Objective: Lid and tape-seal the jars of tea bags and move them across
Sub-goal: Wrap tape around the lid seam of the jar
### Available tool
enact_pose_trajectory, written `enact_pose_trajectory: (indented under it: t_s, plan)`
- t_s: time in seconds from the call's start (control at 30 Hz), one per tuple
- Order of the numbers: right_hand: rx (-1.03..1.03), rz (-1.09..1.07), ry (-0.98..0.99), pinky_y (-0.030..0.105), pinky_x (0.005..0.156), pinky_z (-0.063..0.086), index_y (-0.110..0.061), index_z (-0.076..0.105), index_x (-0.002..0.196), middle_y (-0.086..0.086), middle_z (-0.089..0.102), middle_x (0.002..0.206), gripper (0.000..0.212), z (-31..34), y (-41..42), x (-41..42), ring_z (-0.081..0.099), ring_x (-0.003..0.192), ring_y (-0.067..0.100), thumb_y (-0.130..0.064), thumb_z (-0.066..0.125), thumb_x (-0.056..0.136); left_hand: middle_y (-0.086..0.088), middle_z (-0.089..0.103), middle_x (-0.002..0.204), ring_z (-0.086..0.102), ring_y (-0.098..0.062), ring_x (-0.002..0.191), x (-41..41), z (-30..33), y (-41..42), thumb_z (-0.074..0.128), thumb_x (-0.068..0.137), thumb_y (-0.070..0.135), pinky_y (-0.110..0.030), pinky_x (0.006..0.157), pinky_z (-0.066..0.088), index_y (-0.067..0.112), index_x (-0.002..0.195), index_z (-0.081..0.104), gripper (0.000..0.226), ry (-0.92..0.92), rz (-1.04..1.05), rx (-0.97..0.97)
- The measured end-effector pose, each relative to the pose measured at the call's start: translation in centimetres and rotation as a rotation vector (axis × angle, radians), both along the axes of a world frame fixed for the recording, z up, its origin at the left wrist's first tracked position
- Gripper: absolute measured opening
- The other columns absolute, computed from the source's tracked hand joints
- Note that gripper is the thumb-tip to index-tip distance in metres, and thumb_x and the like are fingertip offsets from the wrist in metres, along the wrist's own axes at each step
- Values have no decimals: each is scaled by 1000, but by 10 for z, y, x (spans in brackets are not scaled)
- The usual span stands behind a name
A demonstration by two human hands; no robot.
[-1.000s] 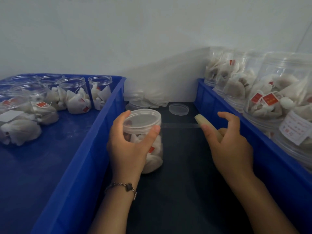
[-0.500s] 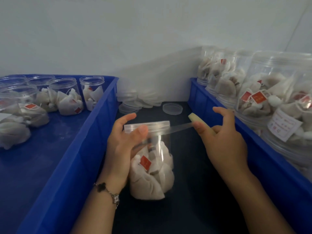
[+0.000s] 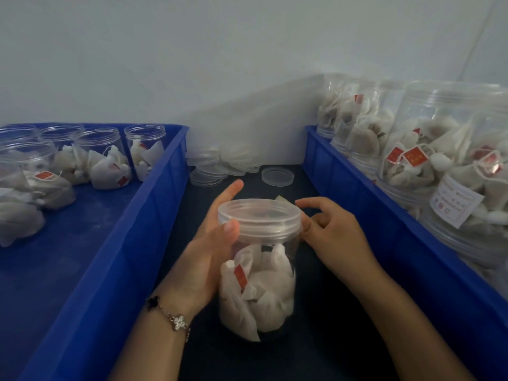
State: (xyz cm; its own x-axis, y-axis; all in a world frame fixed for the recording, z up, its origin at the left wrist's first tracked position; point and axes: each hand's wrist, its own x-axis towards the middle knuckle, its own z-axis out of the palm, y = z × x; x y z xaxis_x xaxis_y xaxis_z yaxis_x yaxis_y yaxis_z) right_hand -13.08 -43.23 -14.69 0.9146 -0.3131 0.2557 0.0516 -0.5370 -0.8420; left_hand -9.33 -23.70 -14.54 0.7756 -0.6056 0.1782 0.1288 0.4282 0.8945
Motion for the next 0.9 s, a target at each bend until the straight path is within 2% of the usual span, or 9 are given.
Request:
enact_pose_trajectory:
  t_s: [0.1, 0.2, 0.3, 0.37, 0.53, 0.6, 0.7, 0.8, 0.9]
  plan:
    - [-8, 38, -12, 25, 61, 51, -54, 56, 89, -14, 68, 77, 42, 1, 2, -1, 64, 69, 2, -80, 43, 59, -8, 72, 106, 69, -22, 97, 1, -8, 1, 88, 30, 62, -27, 70, 57, 21, 101, 74, 82, 65, -44, 36]
    - [-19, 54, -21, 20, 57, 47, -49, 56, 89, -17, 66, 76, 42, 3, 2, -2, 63, 67, 1, -78, 42, 62, -10, 69, 113, 67, -24, 103, 2, -11, -1, 77, 38, 77, -31, 75, 57, 23, 106, 73, 87, 56, -67, 117]
    - [-25, 47, -4, 24, 62, 51, -48, 55, 92, -14, 67, 77, 44, 3, 4, -3, 64, 71, 0, -78, 42, 62, -3, 74, 98, 71, -18, 91, 3, -7, -5, 57, 46, 89, -24, 66, 56, 32, 90, 77, 75, 18, 8, 228]
    - [-31, 29, 13, 26, 63, 52, -48, 55, 93, -11, 66, 77, 42, 2, 6, -3, 63, 71, 0, -77, 44, 64, 5, 75, 85, 72, -10, 78, 8, -10, -6, 47, 51, 88, -23, 57, 55, 30, 78, 77, 71, 56, 135, 291]
    - [-8, -47, 15, 20, 57, 42, -47, 53, 92, -14, 63, 75, 42, 1, 14, -3, 59, 69, -5, -76, 43, 64, -12, 73, 97, 71, -29, 87, 19, -12, -8, 41, 69, 70, -45, 80, 52, 22, 99, 71, 65, 127, 234, 285]
    - [-12, -83, 18, 22, 58, 43, -47, 53, 92, -15, 63, 76, 43, 1, 16, -4, 60, 69, -1, -77, 42, 63, -14, 73, 96, 71, -30, 84, 18, -11, -8, 38, 72, 68, -41, 71, 56, 20, 93, 75, 64, 146, 241, 258]
    - [-13, -105, 19, 22, 59, 43, -47, 53, 88, -14, 64, 77, 39, 2, 18, -5, 61, 71, 1, -76, 43, 64, -8, 74, 97, 72, -27, 85, 11, -9, -10, 41, 70, 74, -32, 60, 57, 30, 90, 75, 59, 64, 201, 262]
    - [-36, -151, 30, 25, 61, 47, -45, 53, 90, -12, 64, 79, 42, 7, 14, -7, 61, 75, 3, -77, 46, 64, -11, 72, 100, 72, -28, 83, 6, -3, -12, 62, 59, 74, -33, 60, 57, 18, 106, 68, 73, 62, 276, 255]
    - [-88, -233, 5, 27, 60, 47, -48, 49, 101, -11, 64, 78, 62, 15, 7, -11, 60, 74, 3, -87, 43, 54, -5, 73, 95, 72, -22, 78, 9, -1, -8, 64, 50, 66, -29, 55, 57, 17, 111, 60, 78, -17, 456, 213]
